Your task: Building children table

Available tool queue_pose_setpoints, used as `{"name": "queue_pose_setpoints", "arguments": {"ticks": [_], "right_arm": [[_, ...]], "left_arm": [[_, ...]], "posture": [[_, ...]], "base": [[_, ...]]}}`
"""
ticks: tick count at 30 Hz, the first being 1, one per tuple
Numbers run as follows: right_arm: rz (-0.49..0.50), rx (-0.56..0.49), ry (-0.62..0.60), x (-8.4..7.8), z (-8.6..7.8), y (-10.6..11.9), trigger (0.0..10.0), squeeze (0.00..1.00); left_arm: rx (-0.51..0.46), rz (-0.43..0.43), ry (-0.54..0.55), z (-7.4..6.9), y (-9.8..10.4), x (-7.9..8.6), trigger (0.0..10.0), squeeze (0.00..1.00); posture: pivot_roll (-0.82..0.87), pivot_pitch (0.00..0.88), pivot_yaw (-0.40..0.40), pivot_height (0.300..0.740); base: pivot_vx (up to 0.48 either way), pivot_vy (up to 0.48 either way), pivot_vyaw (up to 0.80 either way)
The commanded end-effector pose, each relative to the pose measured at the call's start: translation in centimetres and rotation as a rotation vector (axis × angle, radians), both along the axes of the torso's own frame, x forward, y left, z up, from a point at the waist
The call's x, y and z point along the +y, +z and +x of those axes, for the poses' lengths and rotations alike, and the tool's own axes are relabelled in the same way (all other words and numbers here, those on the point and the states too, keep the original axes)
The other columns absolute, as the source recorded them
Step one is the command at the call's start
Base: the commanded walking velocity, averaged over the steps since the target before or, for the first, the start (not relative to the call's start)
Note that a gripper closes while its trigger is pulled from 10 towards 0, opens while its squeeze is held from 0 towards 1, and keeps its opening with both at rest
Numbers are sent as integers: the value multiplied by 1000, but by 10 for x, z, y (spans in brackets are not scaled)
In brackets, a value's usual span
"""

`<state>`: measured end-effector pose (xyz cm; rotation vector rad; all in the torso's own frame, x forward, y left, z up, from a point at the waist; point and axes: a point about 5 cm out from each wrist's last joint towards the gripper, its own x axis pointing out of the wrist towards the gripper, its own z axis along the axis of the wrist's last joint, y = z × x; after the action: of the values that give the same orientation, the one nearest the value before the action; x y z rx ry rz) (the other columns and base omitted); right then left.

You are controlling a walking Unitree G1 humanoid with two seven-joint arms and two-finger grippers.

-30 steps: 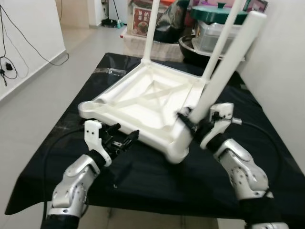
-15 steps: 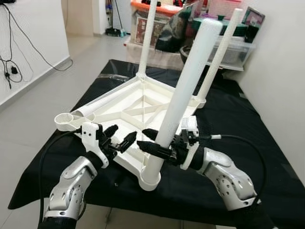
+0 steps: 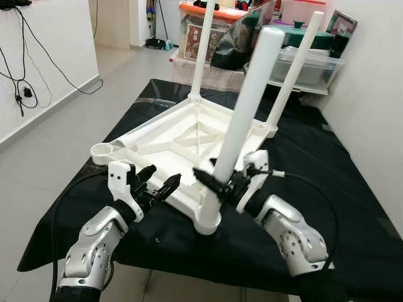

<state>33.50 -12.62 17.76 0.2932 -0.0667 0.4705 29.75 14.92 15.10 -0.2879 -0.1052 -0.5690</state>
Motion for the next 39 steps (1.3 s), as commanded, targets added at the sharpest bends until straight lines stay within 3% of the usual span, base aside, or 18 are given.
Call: {"name": "queue_pose_setpoints", "arguments": {"ticks": [1,3,8,13,16,24,25,26,27,31,33,35,37,38,39], "right_arm": [[21,29,-329,-41,11,3,10000,0],[-15,68,-519,-60,16,-1,10000,0],[-12,113,-617,-68,21,-4,10000,0],[-6,119,-638,-59,27,-1,10000,0],[-9,114,-636,-43,37,2,10000,0],[-37,63,-661,-34,46,10,10000,0],[-39,43,-669,-35,46,11,4627,0],[-39,43,-669,-35,46,11,4627,0],[-39,38,-671,-36,46,11,0,0],[-44,14,-674,-39,44,9,0,0],[-11,-12,-483,-29,43,9,0,0],[38,-67,-161,-12,34,12,0,0],[38,-67,-161,-12,34,12,0,0],[-24,-150,182,-4,8,11,0,0],[-24,-150,182,-4,8,11,0,0]], "left_arm": [[7,4,-1,-1,-2,-1,10000,0],[7,3,-1,-1,-2,-1,10000,0],[8,2,-4,-1,-2,-2,10000,0],[7,2,-3,-1,-2,-2,10000,0],[6,0,4,0,-2,-2,10000,0],[6,0,9,0,-2,-2,10000,0],[6,0,9,0,-2,-2,10000,0],[6,0,9,0,-2,-2,10000,0],[6,0,9,-1,-2,-1,10000,0],[7,0,10,-1,-2,-1,10000,0],[7,1,9,-1,-2,-1,10000,0],[8,0,8,-1,-2,-1,10000,0],[8,0,8,-1,-2,-1,10000,0],[8,-1,6,-1,-2,-1,10000,0],[8,-1,6,-1,-2,-1,10000,0]], "posture": [[80,0,-132,740],[80,0,-131,740],[79,0,-132,740],[81,0,-135,740],[88,0,-143,740],[95,0,-147,740],[100,0,-147,740],[100,0,-147,740],[100,0,-147,740],[99,0,-144,740],[99,0,-142,740],[94,0,-137,740],[94,0,-137,740],[93,0,-138,740],[93,0,-138,740]], "base": [[0,0,0],[0,0,0],[0,0,0],[0,0,0],[0,0,0],[0,0,0],[0,0,0],[0,0,0],[0,0,0],[0,0,0],[0,0,0],[0,0,0],[0,0,0],[0,0,0],[0,0,0]]}}
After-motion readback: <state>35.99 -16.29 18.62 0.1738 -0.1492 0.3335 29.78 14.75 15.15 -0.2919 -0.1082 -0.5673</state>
